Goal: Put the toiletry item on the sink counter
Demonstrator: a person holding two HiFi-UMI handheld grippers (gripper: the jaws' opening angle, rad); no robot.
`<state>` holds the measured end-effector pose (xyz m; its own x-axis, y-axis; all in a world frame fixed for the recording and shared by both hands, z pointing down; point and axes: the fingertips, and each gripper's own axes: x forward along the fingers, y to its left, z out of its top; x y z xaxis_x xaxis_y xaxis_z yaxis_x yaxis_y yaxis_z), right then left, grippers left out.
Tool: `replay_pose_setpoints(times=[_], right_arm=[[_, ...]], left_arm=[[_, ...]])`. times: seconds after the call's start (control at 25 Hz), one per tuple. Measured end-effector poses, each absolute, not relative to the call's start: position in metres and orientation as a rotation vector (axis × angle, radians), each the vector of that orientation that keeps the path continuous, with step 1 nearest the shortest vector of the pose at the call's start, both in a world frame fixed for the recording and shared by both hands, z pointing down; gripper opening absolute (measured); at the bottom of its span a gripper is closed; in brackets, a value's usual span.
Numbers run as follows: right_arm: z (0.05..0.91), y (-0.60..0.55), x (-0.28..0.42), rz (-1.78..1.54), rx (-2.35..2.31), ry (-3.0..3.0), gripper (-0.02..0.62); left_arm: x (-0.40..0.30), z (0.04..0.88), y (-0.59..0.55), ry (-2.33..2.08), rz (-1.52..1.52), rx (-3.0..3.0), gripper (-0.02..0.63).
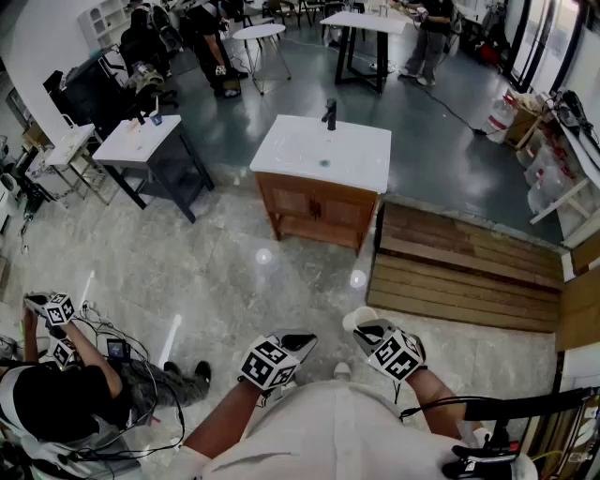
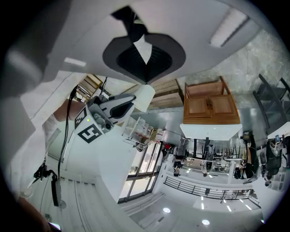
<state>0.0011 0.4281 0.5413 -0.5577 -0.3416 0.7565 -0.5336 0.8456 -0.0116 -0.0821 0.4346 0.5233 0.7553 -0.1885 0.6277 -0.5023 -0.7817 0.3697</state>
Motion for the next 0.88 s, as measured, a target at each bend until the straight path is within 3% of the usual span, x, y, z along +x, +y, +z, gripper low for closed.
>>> replay_pose_setpoints(times=[0.36, 0.88], right_arm=[[0.546, 0.334, 0.075, 0.252, 0.691, -2.232, 0.015], [0.57, 0.207, 0.079, 0.371, 0.729, -2.214, 0.017]], left_arm=[[0.002, 0.515, 0.341, -0.526, 0.759, 2.491, 0.006], [-0.007, 0.533, 0.208, -0.499, 0.731, 2.457, 0.006]])
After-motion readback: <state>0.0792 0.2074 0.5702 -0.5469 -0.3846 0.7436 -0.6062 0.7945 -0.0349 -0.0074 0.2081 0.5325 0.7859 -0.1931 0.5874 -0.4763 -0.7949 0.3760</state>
